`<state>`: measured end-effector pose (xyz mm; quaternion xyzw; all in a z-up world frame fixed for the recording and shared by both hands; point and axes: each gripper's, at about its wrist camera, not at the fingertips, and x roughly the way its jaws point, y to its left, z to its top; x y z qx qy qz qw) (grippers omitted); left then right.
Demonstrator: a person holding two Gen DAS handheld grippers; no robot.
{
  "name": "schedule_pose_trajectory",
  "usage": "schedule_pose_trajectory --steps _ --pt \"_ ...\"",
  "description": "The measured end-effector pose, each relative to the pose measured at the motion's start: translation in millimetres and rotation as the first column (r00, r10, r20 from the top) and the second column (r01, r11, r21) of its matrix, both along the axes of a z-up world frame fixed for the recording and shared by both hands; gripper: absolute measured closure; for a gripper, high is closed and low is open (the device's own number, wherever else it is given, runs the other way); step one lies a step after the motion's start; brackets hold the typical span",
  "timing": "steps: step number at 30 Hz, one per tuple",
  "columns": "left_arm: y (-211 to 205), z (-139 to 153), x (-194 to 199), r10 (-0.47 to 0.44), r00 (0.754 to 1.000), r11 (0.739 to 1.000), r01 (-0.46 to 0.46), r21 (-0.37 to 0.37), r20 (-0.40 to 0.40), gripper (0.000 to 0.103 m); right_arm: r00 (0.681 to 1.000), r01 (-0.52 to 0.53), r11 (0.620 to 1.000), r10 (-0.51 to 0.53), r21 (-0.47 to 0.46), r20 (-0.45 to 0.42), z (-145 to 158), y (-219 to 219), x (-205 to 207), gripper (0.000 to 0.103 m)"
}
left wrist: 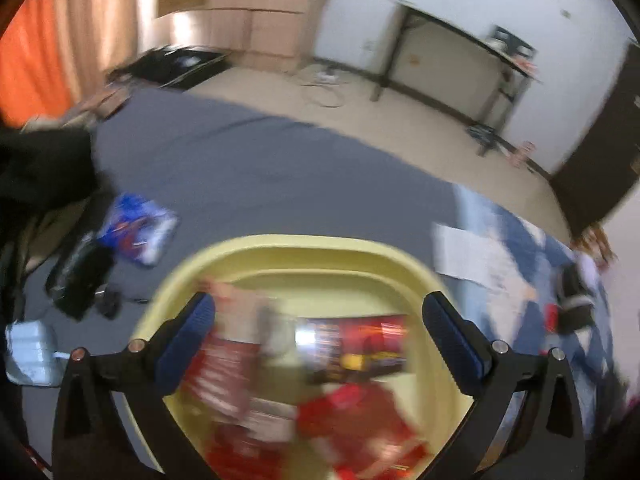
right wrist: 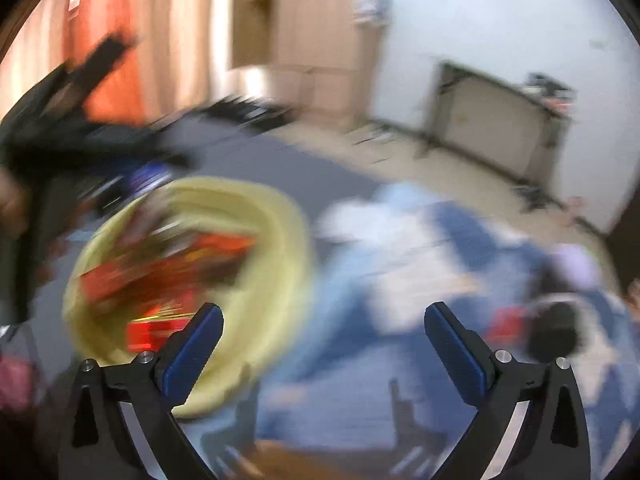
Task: Organize rigid objects
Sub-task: 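Place both red packs into the yellow basin and release, then grasp the lavender pompom cylinder with right tool while left tool grasps red lighter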
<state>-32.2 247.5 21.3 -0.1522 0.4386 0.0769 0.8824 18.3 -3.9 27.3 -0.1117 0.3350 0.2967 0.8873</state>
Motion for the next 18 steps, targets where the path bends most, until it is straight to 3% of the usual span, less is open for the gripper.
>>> schedule_pose_trajectory --steps 2,4,7,9,12,14,16,18 --pt "-31.0 7.5 3.2 -0.072 0.997 0.997 0.072 -0.006 0.010 0.000 0.989 0.145 0.989 -0.146 0.026 0.007 5.8 -51.9 30.6 0.000" --pt "-75.3 12.8 7.8 -0.161 0.986 0.987 0.161 -0.004 0.038 0.000 0.954 0.298 0.952 -0.295 0.071 -0.043 4.4 -106.1 65.7 0.000" --pt "-141.2 3.0 19.5 -0.275 0.959 0.960 0.278 -0.037 0.067 0.000 0.910 0.408 0.910 -0.398 0.081 -0.116 -5.8 -153.8 105.4 0.001" --pt "-185.6 -14.6 32.5 -0.348 0.937 0.937 0.348 -0.021 0.017 0.000 0.904 0.411 0.909 -0.397 0.064 -0.157 -13.3 -165.5 127.3 0.002" --pt "-246.9 -42.3 44.2 -0.478 0.878 0.877 0.479 0.036 -0.036 0.002 0.919 0.366 0.924 -0.341 0.107 -0.196 -19.2 -167.5 146.4 0.003" --pt "-275.8 -59.2 45.4 -0.529 0.847 0.842 0.532 0.095 -0.051 0.011 0.925 0.347 0.931 -0.320 0.115 -0.205 -24.3 -165.6 156.6 0.004" --pt "-288.5 -70.0 50.1 -0.530 0.847 0.840 0.532 0.103 -0.048 0.021 0.931 0.327 0.937 -0.297 0.122 -0.212 -28.5 -160.6 164.4 0.010" --pt "-291.9 -78.8 60.3 -0.510 0.859 0.856 0.512 0.067 -0.051 0.037 0.937 0.307 0.946 -0.282 0.101 -0.206 -25.8 -162.1 173.2 0.015"
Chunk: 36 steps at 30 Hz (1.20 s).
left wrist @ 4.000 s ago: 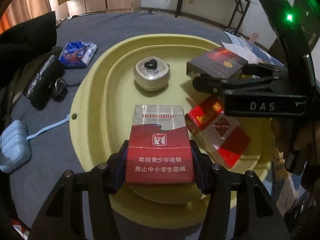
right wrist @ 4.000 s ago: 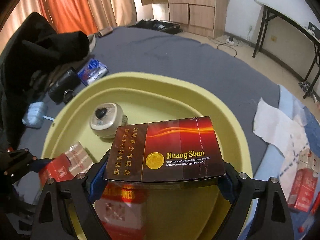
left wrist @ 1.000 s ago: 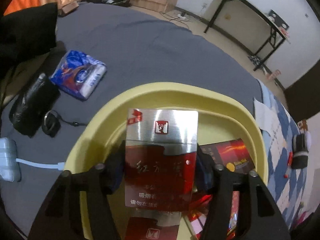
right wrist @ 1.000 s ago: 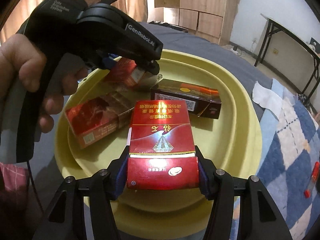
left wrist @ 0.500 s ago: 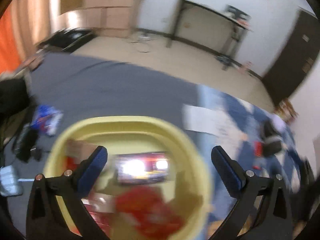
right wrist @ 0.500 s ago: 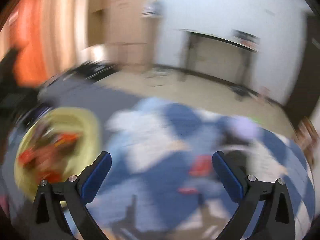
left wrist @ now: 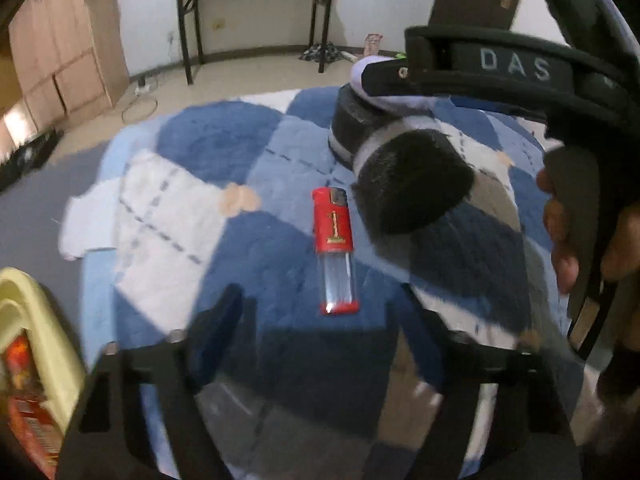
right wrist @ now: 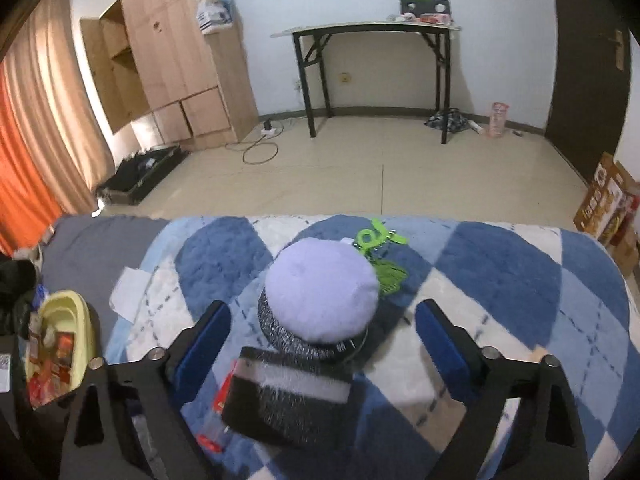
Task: Organize rigid objects
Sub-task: 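Grasp the lavender pompom cylinder with right tool while left tool grasps red lighter, then drop the pompom cylinder and lighter into the yellow basin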
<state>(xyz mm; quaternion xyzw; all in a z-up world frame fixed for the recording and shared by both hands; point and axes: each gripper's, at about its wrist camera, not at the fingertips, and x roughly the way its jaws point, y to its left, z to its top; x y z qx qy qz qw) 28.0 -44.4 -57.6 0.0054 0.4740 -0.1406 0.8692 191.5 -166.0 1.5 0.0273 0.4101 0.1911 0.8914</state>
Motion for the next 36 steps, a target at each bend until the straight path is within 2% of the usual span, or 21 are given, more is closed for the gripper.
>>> schedule_pose_trajectory --steps 1,5,7,9,18,22,25,29,33,36 --pt "-0.9 -3.2 5.0 0.012 1.000 1.000 -0.012 0.000 0.000 0.039 1.000 -0.011 1.000 0.011 -0.002 -0.002 -3.2 -1.2 6.9 0.019" --pt "-9.3 -11.4 13.4 -0.006 1.000 1.000 0.006 0.021 0.018 0.041 0.999 -0.037 0.999 0.037 -0.005 0.007 -19.5 -6.0 23.9 0.022" --pt "-7.8 -12.0 14.0 -0.002 0.999 1.000 0.001 0.018 0.035 0.050 0.999 -0.048 0.999 0.048 -0.014 0.009 -22.2 -7.6 25.8 0.037" --pt "-4.8 -9.4 13.2 0.020 0.999 1.000 -0.020 0.003 0.051 0.079 0.997 -0.064 0.998 0.064 -0.016 0.030 -28.0 -5.8 27.3 0.041" --pt "-2.8 -3.5 -2.5 0.019 0.996 1.000 -0.019 -0.009 0.091 0.079 0.994 -0.034 0.999 0.031 0.032 0.106 -18.5 -33.2 3.8 0.046" --pt "18.6 37.4 -21.7 0.060 0.987 0.997 -0.053 -0.051 0.146 0.079 0.989 -0.040 0.999 0.037 0.018 0.140 0.3 -42.4 -17.0 0.046" --pt "49.6 74.6 -34.1 0.114 0.974 0.993 -0.104 -0.062 0.196 0.079 0.985 -0.059 0.998 0.055 0.022 0.163 19.4 -35.4 -34.2 0.046" --pt "122.4 116.9 -56.2 0.233 0.948 0.972 -0.221 -0.080 0.217 0.079 0.974 -0.125 0.990 0.109 0.070 0.199 48.3 -0.6 -66.3 0.046" --pt "208.4 130.6 -86.9 0.366 0.908 0.931 -0.357 -0.079 0.204 0.079 0.952 -0.243 0.966 0.219 0.094 0.212 65.2 62.4 -105.3 0.046" --pt "268.6 130.1 -110.3 0.481 0.860 0.877 -0.474 -0.080 0.170 0.079 0.926 -0.352 0.930 0.329 0.105 0.186 64.8 119.8 -138.4 0.046"
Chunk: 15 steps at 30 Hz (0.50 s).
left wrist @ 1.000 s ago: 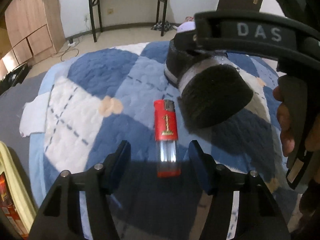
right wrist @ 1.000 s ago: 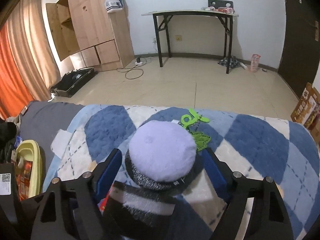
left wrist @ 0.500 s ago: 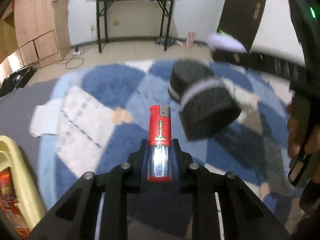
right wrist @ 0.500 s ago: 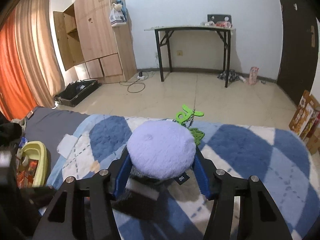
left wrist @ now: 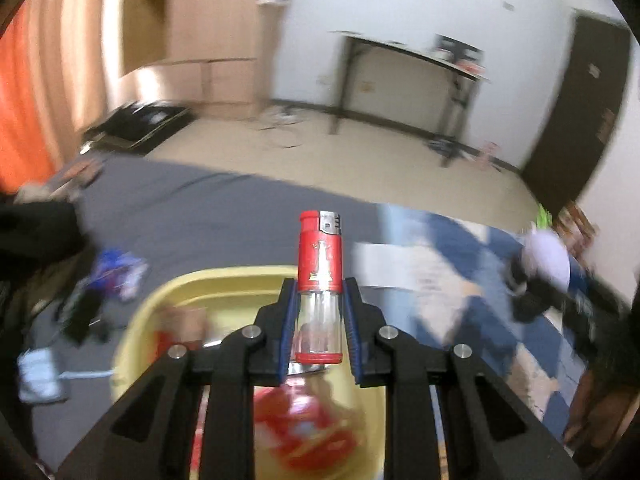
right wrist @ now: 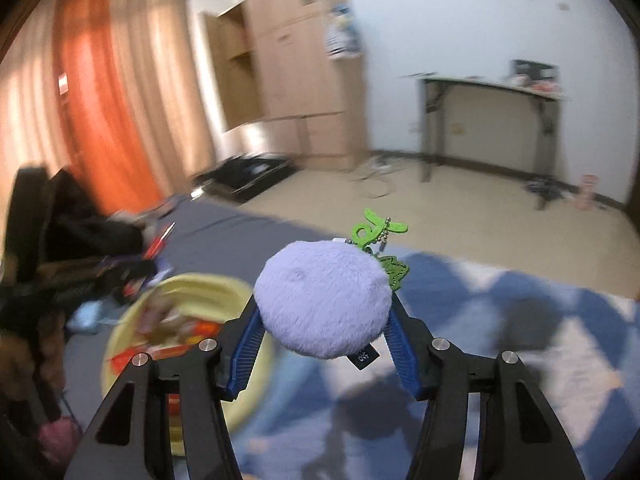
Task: Organize rigid objects
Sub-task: 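Drop the pompom cylinder and lighter into the yellow basin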
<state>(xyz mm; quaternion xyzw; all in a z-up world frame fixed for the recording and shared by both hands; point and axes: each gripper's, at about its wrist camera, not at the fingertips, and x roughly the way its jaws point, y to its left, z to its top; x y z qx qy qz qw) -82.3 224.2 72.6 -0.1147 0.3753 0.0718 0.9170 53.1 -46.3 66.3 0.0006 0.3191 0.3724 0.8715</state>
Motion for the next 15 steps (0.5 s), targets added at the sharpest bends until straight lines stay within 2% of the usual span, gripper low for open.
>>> schedule_pose_trajectory --steps 3,5,8,11,15 --pt "33.5 -6.5 -15.2 0.050 0.999 0.999 -0.050 -0.018 0.006 0.079 0.993 -0.112 0.993 0.112 -0.025 -0.036 -12.1 54.0 -32.5 0.046" --pt "50.7 -19.6 -21.0 0.037 0.999 0.999 -0.037 -0.020 -0.011 0.079 0.981 -0.169 0.985 0.165 -0.031 -0.105 -24.9 88.3 -42.1 0.046" --pt "72.5 -44.1 -20.5 0.078 0.995 0.995 -0.082 -0.064 -0.064 0.079 0.970 -0.228 0.965 0.214 -0.127 -0.112 -38.3 133.9 -45.5 0.046" --pt "77.4 -65.2 -12.6 0.083 0.991 0.992 -0.092 -0.081 -0.103 0.079 0.961 -0.254 0.950 0.227 -0.184 -0.155 -54.3 168.4 -38.2 0.046" --pt "80.9 -83.3 -4.4 0.071 0.988 0.993 -0.084 -0.089 -0.138 0.079 0.959 -0.248 0.946 0.210 -0.208 -0.190 -73.3 190.3 -18.3 0.046"
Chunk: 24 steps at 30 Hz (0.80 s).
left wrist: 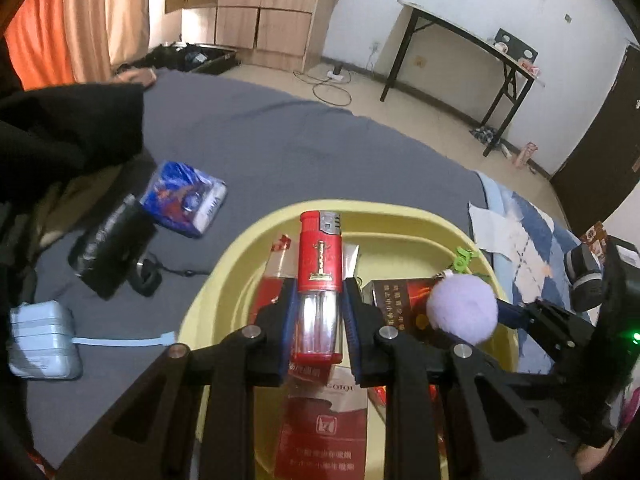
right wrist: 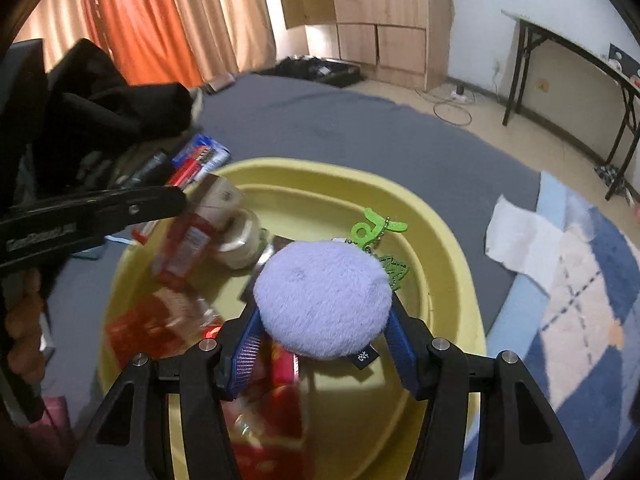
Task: Organize rigid objects
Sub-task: 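Drop the pompom cylinder and lighter into the yellow basin, then grasp a black foam cylinder with each tool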
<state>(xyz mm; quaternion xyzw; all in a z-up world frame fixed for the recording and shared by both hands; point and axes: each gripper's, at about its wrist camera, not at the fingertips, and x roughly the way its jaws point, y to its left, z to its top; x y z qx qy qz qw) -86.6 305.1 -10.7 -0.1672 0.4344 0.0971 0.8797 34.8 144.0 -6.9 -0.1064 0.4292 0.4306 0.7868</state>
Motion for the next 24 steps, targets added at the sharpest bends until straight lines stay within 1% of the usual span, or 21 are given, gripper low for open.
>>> schedule_pose_trajectory --steps 2,5,7,8,10,11,12,14,15,16,17,18,21,22,24 --pt "2.8 -5.2 3.7 0.006 1.000 1.000 -0.006 -0.029 0.003 0.079 1.000 0.005 1.000 -0.005 -0.010 -0.003 -9.3 7.4 1.9 0.046" --pt "1.1 -7.9 3.7 -0.010 1.000 1.000 0.011 -0.027 0.015 0.079 1.000 0.014 1.000 -0.014 0.004 -0.007 -16.9 5.9 8.0 0.044" --pt "2.7 -8.2 4.3 -0.009 1.000 0.999 0.010 -0.050 0.019 0.079 1.000 0.009 1.000 -0.010 0.004 0.008 -20.8 8.1 8.7 0.041" --pt "2.7 -8.7 4.3 -0.007 1.000 0.999 0.008 -0.047 0.020 0.078 1.000 0.008 1.000 -0.008 0.002 0.015 -20.7 7.3 6.8 0.039" --pt "1.8 -6.9 2.9 0.008 1.000 1.000 -0.008 -0.018 0.027 0.065 1.000 0.011 1.000 -0.011 0.003 0.019 -22.5 9.0 1.8 0.034" --pt "1.7 -6.0 1.8 0.008 0.999 1.000 -0.007 -0.020 0.039 0.049 0.999 0.026 1.000 -0.026 0.005 0.021 -23.7 8.9 1.7 0.030" --pt "1.2 -3.4 -0.8 0.008 0.998 1.000 -0.006 -0.028 0.061 0.031 0.999 0.041 0.999 -0.042 0.013 0.026 -22.6 5.2 0.7 0.025" --pt "-0.4 2.7 -5.3 0.015 0.996 0.999 -0.012 -0.034 0.091 0.013 0.998 0.066 0.996 -0.067 0.063 0.012 -18.2 -5.4 -1.1 0.024" --pt "-3.2 9.1 -8.2 0.013 0.994 0.999 -0.009 -0.034 0.113 0.008 0.995 0.093 0.993 -0.094 0.076 0.017 -15.1 -12.2 -2.9 0.011" --pt "-6.3 13.4 -8.6 0.010 0.992 1.000 -0.006 -0.031 0.125 0.006 0.989 0.140 0.987 -0.143 0.086 0.041 -10.3 -22.5 -5.4 0.000" --pt "-10.1 18.2 -8.6 0.008 0.991 1.000 -0.005 -0.024 0.135 0.000 0.980 0.185 0.976 -0.192 0.118 0.055 -4.7 -37.0 -7.6 0.000" --pt "-16.0 24.3 -7.3 -0.001 0.989 1.000 0.004 -0.019 0.145 0.000 0.972 0.222 0.963 -0.231 0.156 0.047 -0.2 -52.6 -8.1 0.000" --pt "-36.4 37.0 1.1 -0.042 0.990 0.999 0.044 -0.018 0.137 0.000 0.920 0.378 0.906 -0.391 0.190 0.036 8.0 -107.8 -6.4 0.000" --pt "-44.0 40.8 3.3 -0.055 0.989 0.998 0.057 -0.012 0.137 0.000 0.897 0.425 0.882 -0.441 0.203 0.037 9.3 -129.2 -5.6 0.000" --pt "-65.0 50.9 8.7 -0.098 0.985 0.995 0.100 -0.003 0.142 0.000 0.828 0.539 0.822 -0.557 0.184 0.062 8.1 -173.4 -2.7 0.000"
